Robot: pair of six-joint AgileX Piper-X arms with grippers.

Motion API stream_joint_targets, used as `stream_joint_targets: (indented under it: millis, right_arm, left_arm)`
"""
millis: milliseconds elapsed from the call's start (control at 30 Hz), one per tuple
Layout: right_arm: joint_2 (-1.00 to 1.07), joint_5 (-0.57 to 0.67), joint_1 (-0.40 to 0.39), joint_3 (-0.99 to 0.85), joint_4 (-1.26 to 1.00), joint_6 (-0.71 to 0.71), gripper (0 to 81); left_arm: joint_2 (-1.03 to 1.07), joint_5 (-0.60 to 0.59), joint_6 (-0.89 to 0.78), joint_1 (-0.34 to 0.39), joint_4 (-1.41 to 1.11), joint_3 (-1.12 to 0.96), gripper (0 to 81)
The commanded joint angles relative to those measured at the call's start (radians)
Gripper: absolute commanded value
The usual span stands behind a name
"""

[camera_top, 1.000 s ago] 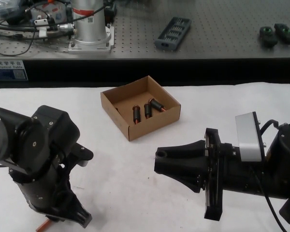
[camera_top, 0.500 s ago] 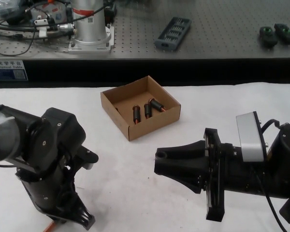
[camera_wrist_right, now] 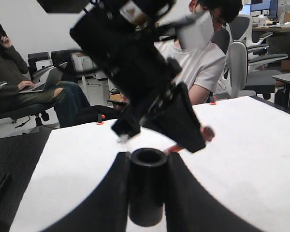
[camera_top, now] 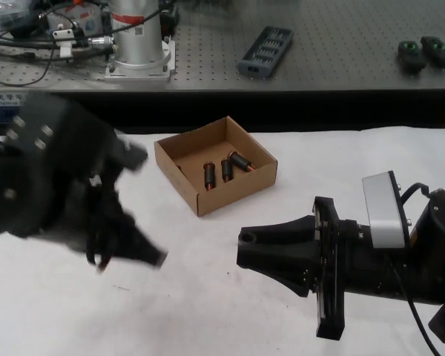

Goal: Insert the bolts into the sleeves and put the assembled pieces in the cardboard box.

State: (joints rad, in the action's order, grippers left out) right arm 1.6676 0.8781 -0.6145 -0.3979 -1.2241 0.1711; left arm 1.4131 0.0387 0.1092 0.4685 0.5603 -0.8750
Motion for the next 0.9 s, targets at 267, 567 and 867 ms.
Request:
stream_joint_targets:
  millis: [267,567,867]
  right_arm:
    - [-0.013,-0.035,0.006,0.0,0.038,-0.041,5.8]
    - [-0.013,-0.035,0.006,-0.008,0.053,-0.059,5.8]
    - [-0.013,-0.035,-0.027,-0.021,0.07,-0.059,5.8]
  left_arm:
    - [-0.264,-0.505,-0.098,0.003,-0.778,0.265,0.7]
    - [-0.279,-0.528,-0.364,0.003,-1.702,0.592,0.7]
    - [-0.278,-0.66,-0.467,0.003,-1.728,0.595,0.7]
